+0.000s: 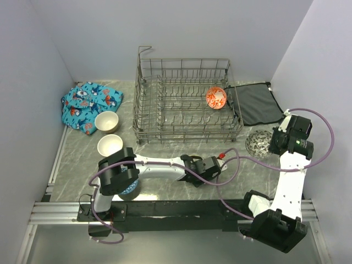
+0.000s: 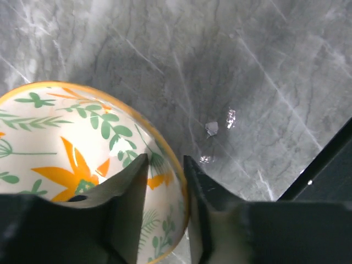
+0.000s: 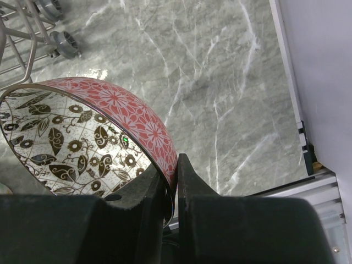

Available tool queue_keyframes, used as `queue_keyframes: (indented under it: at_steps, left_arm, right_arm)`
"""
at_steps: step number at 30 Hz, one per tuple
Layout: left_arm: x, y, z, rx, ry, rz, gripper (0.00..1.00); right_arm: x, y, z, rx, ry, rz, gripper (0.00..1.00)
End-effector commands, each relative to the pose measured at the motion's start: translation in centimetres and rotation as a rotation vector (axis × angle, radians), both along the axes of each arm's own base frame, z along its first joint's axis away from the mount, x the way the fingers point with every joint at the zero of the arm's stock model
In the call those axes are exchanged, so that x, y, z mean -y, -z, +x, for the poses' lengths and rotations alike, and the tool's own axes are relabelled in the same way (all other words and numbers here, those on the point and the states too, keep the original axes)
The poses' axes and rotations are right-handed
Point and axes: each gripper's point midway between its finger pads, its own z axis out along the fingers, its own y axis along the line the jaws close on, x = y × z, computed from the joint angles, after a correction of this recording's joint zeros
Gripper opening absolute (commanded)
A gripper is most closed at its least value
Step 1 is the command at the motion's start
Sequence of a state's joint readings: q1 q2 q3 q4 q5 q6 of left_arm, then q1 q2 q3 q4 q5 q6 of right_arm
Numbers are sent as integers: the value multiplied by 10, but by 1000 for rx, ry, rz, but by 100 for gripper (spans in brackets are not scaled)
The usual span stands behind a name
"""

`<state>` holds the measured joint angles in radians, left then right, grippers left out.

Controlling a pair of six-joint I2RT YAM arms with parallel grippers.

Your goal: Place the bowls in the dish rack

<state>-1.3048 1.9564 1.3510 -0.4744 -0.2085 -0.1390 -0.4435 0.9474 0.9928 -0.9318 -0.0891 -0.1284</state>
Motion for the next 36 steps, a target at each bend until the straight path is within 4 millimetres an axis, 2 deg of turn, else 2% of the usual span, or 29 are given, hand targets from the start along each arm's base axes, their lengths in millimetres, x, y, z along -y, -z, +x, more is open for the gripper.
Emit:
queue_keyframes:
  at_steps: [1,3,5,6,8,9,11,12,14,15,16,17,18,19,20,21,22,23,25,26,27,28,29,30,31,32,34,36]
  left_arm:
    - [-5,-4,-4,14,56,18,28]
    - [0,-17,-5,16,61,-12,16]
    - [13,-39,-8,-7,76,-61,5]
    - [18,-56,-10,-20,86,-81,1]
    - [26,-79,-16,-57,101,-125,1]
    - [31,-104,-15,-60,110,-169,1]
    - [36,-133,-16,-76,127,-224,1]
    - [40,-162,-10,-63,120,-282,1]
    - [39,-190,4,-73,111,-338,1]
    - [38,-211,8,-86,101,-375,1]
    - [37,-221,11,-109,98,-397,1]
    - [31,-228,26,-121,62,-415,1]
    - [33,-248,24,-158,84,-467,1]
    - [29,-255,29,-164,76,-478,1]
    - [25,-261,43,-162,54,-491,1]
    - [26,-282,50,-148,67,-542,1]
    - [27,-294,61,-129,64,-580,1]
    - [23,-310,88,-89,41,-626,1]
    - [26,-327,113,-53,63,-699,1]
    - [22,-330,141,-29,33,-722,1]
    - [26,-335,144,-66,69,-768,1]
    - [21,-328,170,-95,36,-792,1]
    - [25,-347,181,-127,7,-879,1]
    - [25,-352,188,-176,-9,-926,1]
    - [21,-346,202,-284,-9,-969,1]
    - [26,-367,206,-407,-12,-1098,1]
    - [23,-365,210,-536,49,-1169,1]
    - [25,-374,219,-528,92,-1204,1]
  right_arm:
    - [3,-19,10,87,4,-19,0]
    - [3,-19,10,82,7,-18,0]
    - [3,-17,11,75,7,-15,0]
    - [3,-15,12,74,5,-13,0]
    - [5,-10,15,69,4,-10,0]
    - [5,-9,16,70,1,-7,0]
    - [7,-6,20,72,-8,-15,0]
    - [6,-4,21,68,-18,-11,0]
    - [0,6,24,30,-55,28,0]
    - [-2,10,26,18,-65,49,0]
    - [1,19,28,-19,-45,73,0]
    - [1,24,29,-41,-40,91,0]
    - [0,28,30,-57,-38,106,0]
    - [4,32,33,-77,-11,110,0]
    - [7,32,37,-71,5,106,0]
    - [10,31,40,-74,20,104,0]
    - [14,31,46,-86,44,113,0]
    - [19,32,48,-102,68,106,0]
    - [25,40,54,-133,99,117,0]
    - [28,42,56,-141,111,109,0]
    - [28,51,57,-164,116,121,0]
    - [30,54,60,-161,123,122,0]
    - [32,57,60,-169,130,114,0]
    - [34,63,61,-187,130,110,0]
    - [36,65,63,-186,125,100,0]
    - [37,67,63,-195,117,93,0]
    - [40,73,60,-228,111,79,0]
    - [41,75,61,-237,104,78,0]
